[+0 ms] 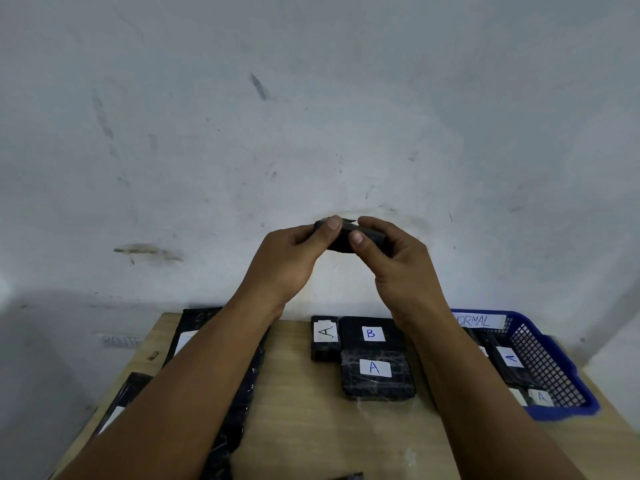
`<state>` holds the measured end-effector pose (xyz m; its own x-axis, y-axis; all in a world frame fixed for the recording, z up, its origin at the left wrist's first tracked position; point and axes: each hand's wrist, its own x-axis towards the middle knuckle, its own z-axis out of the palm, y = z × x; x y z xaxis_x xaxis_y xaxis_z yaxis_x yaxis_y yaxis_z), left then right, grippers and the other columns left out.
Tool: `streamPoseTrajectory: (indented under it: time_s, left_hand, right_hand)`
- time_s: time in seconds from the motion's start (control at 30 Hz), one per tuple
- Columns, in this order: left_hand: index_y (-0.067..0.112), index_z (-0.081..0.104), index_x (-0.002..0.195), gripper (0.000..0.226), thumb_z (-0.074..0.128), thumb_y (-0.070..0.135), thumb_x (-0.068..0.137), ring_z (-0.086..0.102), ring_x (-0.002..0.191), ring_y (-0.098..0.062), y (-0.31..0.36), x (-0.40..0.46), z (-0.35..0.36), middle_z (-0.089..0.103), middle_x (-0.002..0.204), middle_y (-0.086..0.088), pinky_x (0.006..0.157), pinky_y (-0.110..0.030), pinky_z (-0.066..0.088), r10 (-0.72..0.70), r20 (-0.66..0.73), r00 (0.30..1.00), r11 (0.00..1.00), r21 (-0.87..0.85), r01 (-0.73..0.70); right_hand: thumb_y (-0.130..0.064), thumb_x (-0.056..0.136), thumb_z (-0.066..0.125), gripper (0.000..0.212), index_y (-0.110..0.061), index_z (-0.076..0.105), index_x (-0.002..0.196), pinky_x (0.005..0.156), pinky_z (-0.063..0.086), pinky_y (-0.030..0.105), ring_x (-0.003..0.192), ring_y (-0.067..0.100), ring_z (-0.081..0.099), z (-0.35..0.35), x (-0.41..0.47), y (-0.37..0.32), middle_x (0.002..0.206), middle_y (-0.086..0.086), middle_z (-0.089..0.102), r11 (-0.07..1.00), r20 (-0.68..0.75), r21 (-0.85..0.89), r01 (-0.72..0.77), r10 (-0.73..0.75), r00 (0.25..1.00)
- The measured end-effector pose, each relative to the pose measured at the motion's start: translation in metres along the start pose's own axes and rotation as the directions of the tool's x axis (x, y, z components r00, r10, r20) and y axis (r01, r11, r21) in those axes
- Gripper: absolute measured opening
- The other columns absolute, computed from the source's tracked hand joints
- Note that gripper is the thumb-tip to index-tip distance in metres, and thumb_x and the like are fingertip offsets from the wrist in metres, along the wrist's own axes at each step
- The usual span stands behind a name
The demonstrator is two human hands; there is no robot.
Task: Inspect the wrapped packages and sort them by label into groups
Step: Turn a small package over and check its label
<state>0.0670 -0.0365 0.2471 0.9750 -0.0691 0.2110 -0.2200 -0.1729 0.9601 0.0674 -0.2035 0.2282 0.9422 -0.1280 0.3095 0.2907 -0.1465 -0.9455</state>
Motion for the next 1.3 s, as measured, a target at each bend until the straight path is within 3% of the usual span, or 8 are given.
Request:
streamPoseTrajectory:
  time_s: [0.1,0.23,0.37,0.5,0.73,0.87,1.07,1.3]
  left_hand:
    - [0.047,0.075,0.084,0.019,0.061,0.052,0.095,0.068,0.097,0.004,-0.004,0.003,0.0,0.076,0.092,0.024,0.085,-0.02,0.047,0.002,-0.055,0.998,1.0,-0.007,-0.002]
    - [0.034,0.077,0.113,0.018,0.068,0.032,0.097,0.067,0.107,0.006,-0.012,0.005,-0.002,0.077,0.106,0.02,0.1,-0.025,0.048,0.116,-0.08,0.99,0.992,-0.042,-0.12]
    - [0.031,0.072,0.123,0.03,0.073,0.025,0.094,0.067,0.117,-0.003,-0.017,0.005,-0.003,0.076,0.114,0.013,0.11,-0.035,0.046,0.16,-0.007,0.987,0.987,-0.035,-0.16]
    - [0.031,0.074,0.121,0.027,0.072,0.03,0.094,0.07,0.11,-0.005,-0.014,0.003,-0.001,0.08,0.104,0.006,0.105,-0.029,0.046,0.095,0.024,0.995,0.99,-0.103,-0.092]
    - [0.031,0.076,0.11,0.021,0.072,0.016,0.095,0.074,0.101,-0.006,-0.018,0.007,0.002,0.08,0.096,0.006,0.094,-0.021,0.05,0.088,-0.087,0.992,0.986,-0.133,-0.099]
    - [0.024,0.074,0.12,0.029,0.075,0.018,0.092,0.07,0.111,-0.007,-0.016,0.007,0.0,0.079,0.109,0.004,0.103,-0.025,0.048,0.083,-0.049,0.995,0.979,-0.185,-0.091]
    - [0.036,0.077,0.094,0.009,0.068,0.037,0.095,0.067,0.087,0.016,-0.011,0.006,-0.001,0.077,0.092,0.024,0.079,-0.015,0.047,0.004,-0.043,0.999,0.985,-0.172,-0.011]
    - [0.017,0.076,0.115,0.022,0.068,0.009,0.095,0.072,0.107,-0.009,-0.016,0.006,-0.003,0.079,0.107,0.004,0.093,-0.019,0.052,0.115,-0.056,0.992,0.979,-0.163,-0.123]
  right_hand:
    - [-0.044,0.089,0.077,0.064,-0.025,0.058,0.147,0.098,0.05,0.02,0.117,0.003,0.066,0.001,-0.001,0.0,0.125,-0.01,0.071,0.999,0.022,-0.041,-0.013,0.014,1.0]
    - [-0.081,0.067,0.062,0.1,-0.036,0.045,0.155,0.098,0.058,0.038,0.109,0.011,0.068,0.002,-0.007,-0.006,0.13,-0.008,0.064,0.973,0.013,0.08,-0.216,0.216,0.976]
    - [-0.047,0.092,0.071,0.067,-0.02,0.052,0.15,0.09,0.061,0.033,0.086,0.009,0.075,0.001,-0.007,-0.003,0.11,-0.001,0.075,0.952,0.028,0.173,-0.251,0.25,0.968]
    - [-0.026,0.095,0.075,0.066,-0.014,0.048,0.154,0.106,0.055,0.04,0.096,0.009,0.076,0.001,-0.004,0.001,0.09,-0.004,0.08,0.971,-0.008,0.162,-0.177,0.181,0.983]
    - [-0.046,0.081,0.08,0.079,-0.019,0.054,0.15,0.108,0.054,0.046,0.098,0.012,0.073,0.002,-0.006,0.002,0.092,-0.001,0.08,0.971,-0.009,0.159,-0.176,0.18,0.984]
    - [-0.039,0.093,0.074,0.009,-0.032,0.08,0.093,0.101,0.057,0.05,0.09,0.013,0.065,0.0,-0.007,0.002,0.088,-0.006,0.075,0.979,0.032,0.15,-0.136,0.133,0.991]
    - [-0.023,0.099,0.07,0.01,-0.029,0.076,0.103,0.089,0.053,0.028,0.088,-0.004,0.071,-0.001,-0.007,-0.004,0.09,-0.018,0.079,0.993,0.09,0.106,-0.056,0.047,0.995]
    - [-0.054,0.092,0.068,0.021,-0.039,0.078,0.102,0.092,0.059,0.038,0.094,0.008,0.073,0.003,-0.01,-0.006,0.105,-0.008,0.079,0.976,0.075,0.131,-0.172,0.163,0.984]
